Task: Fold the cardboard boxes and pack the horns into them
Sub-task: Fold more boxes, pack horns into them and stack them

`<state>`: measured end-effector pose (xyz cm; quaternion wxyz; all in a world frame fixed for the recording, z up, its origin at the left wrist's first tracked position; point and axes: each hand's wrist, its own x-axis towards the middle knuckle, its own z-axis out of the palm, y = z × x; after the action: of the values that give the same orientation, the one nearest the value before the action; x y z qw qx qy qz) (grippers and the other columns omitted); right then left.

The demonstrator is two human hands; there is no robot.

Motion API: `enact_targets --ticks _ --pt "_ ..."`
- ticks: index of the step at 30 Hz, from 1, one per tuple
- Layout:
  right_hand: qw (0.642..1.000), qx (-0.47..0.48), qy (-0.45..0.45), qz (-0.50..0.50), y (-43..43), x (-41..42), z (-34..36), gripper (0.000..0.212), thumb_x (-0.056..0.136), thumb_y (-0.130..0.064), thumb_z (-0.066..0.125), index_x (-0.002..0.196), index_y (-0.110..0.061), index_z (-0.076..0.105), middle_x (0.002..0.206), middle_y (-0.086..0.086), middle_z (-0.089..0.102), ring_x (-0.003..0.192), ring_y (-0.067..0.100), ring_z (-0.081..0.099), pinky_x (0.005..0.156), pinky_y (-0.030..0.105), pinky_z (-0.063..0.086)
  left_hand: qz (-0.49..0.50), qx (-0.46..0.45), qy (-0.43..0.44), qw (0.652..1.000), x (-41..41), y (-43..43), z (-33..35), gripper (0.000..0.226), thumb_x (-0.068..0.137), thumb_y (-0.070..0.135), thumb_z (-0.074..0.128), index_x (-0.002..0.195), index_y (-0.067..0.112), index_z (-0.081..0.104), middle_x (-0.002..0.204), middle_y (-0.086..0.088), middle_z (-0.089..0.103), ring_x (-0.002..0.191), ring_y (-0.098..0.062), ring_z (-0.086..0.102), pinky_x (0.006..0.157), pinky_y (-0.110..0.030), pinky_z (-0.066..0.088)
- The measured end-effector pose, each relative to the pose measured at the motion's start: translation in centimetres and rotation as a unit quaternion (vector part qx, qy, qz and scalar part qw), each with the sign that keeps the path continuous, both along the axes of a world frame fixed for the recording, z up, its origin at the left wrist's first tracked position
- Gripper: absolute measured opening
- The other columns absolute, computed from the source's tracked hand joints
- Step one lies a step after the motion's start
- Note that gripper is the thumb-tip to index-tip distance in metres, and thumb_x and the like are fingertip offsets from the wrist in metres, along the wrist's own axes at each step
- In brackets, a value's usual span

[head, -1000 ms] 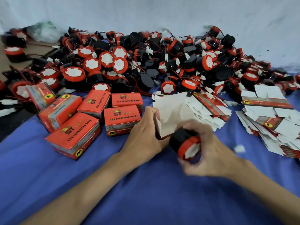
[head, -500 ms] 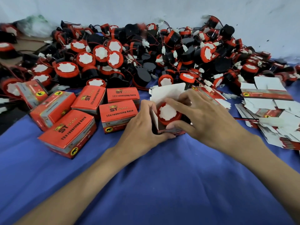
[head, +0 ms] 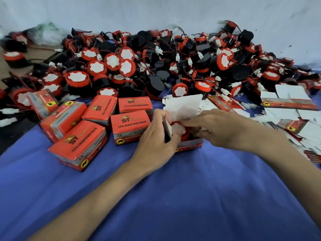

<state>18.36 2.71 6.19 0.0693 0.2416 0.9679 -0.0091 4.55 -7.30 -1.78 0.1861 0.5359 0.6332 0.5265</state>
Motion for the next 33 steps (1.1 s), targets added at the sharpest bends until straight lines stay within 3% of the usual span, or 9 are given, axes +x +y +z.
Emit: enact_targets --ticks 4,8,11,16,18,22,27,30,33 --pt "0.999 0.013 0.011 0.04 0.7 1.2 1.7 0.059 0.083 -0.013 0.068 0.135 -0.035 0.049 0.129 -0.013 0.049 0.122 0.011 0.043 0.101 0.034 0.041 0.019 -0.01 -0.022 1.0 0.4 0.3 0.3 0.038 0.084 0.021 0.071 0.095 0.023 0.034 0.095 -0.01 0.058 0.087 -0.022 0.06 0.077 -0.053 0.049" --pt "0.992 0.095 0.088 -0.005 0.6 3.4 3.7 0.028 0.077 -0.021 0.071 0.093 -0.041 0.062 0.084 -0.02 0.052 0.082 0.014 0.056 0.07 0.038 0.052 0.036 -0.038 -0.026 0.998 0.6 0.7 0.7 0.048 0.08 0.026 0.075 0.092 0.03 0.029 0.097 -0.002 0.059 0.086 -0.013 0.059 0.081 -0.046 0.051" --pt "0.992 0.06 0.107 -0.01 0.1 2.9 4.0 0.012 0.078 -0.023 0.071 0.074 -0.032 0.064 0.062 -0.02 0.059 0.065 0.003 0.058 0.066 0.029 0.05 0.029 -0.056 -0.037 0.997 0.7 1.0 1.1 0.056 0.076 0.023 0.078 0.098 0.028 0.026 0.097 0.004 0.055 0.09 -0.014 0.059 0.082 -0.042 0.051" --pt "0.95 -0.028 0.311 -0.017 -1.2 0.1 2.9 0.01 0.082 -0.024 0.07 0.076 -0.015 0.069 0.064 -0.014 0.068 0.076 0.006 0.063 0.073 0.019 0.045 0.03 -0.068 -0.05 0.996 0.4 1.2 1.2 0.058 0.074 0.023 0.079 0.101 0.025 0.027 0.088 0.007 0.054 0.081 -0.009 0.059 0.074 -0.031 0.051" --pt "0.954 -0.027 0.298 0.009 -1.7 -0.8 1.9 0.008 0.087 -0.021 0.069 0.085 -0.013 0.071 0.075 -0.002 0.07 0.071 0.009 0.062 0.07 0.02 0.046 0.02 -0.076 -0.069 0.995 0.4 1.2 1.3 0.059 0.074 0.022 0.079 0.101 0.028 0.027 0.09 0.006 0.058 0.081 -0.007 0.061 0.075 -0.031 0.054" --pt "0.964 -0.006 0.265 0.036 -1.5 -1.5 0.1 0.016 0.093 -0.019 0.061 0.104 -0.013 0.071 0.098 0.005 0.052 0.079 0.013 0.047 0.07 0.019 0.038 0.003 -0.078 -0.104 0.992 0.3 1.2 1.2 0.057 0.075 0.019 0.079 0.093 0.037 0.028 0.093 0.007 0.062 0.074 0.001 0.062 0.071 -0.028 0.057" --pt "0.977 0.054 0.206 0.026 -1.3 -1.9 -0.9 0.026 0.098 -0.018 0.05 0.118 -0.016 0.065 0.098 0.006 0.061 0.081 0.022 0.053 0.068 0.03 0.037 -0.006 -0.076 -0.097 0.992 0.3 1.2 1.3 0.061 0.073 0.019 0.08 0.098 0.037 0.027 0.093 0.008 0.061 0.079 -0.004 0.064 0.079 -0.034 0.057" --pt "0.987 0.03 0.157 0.03 -1.8 -2.1 -1.1 0.032 0.089 -0.017 0.05 0.119 -0.017 0.061 0.096 0.003 0.06 0.089 0.027 0.057 0.074 0.042 0.044 -0.013 -0.073 -0.086 0.994 0.4 1.1 1.5 0.071 0.069 0.013 0.083 0.109 0.027 0.027 0.096 0.008 0.058 0.09 -0.017 0.065 0.085 -0.043 0.055" --pt "0.988 -0.001 0.154 0.013 -1.7 -2.3 -0.9 0.035 0.086 -0.02 0.055 0.12 -0.02 0.06 0.1 0.0 0.059 0.094 0.022 0.055 0.076 0.041 0.046 -0.027 -0.053 -0.076 0.995 0.2 1.0 1.2 0.07 0.068 0.014 0.084 0.108 0.029 0.028 0.094 0.015 0.056 0.087 -0.01 0.064 0.083 -0.038 0.055"
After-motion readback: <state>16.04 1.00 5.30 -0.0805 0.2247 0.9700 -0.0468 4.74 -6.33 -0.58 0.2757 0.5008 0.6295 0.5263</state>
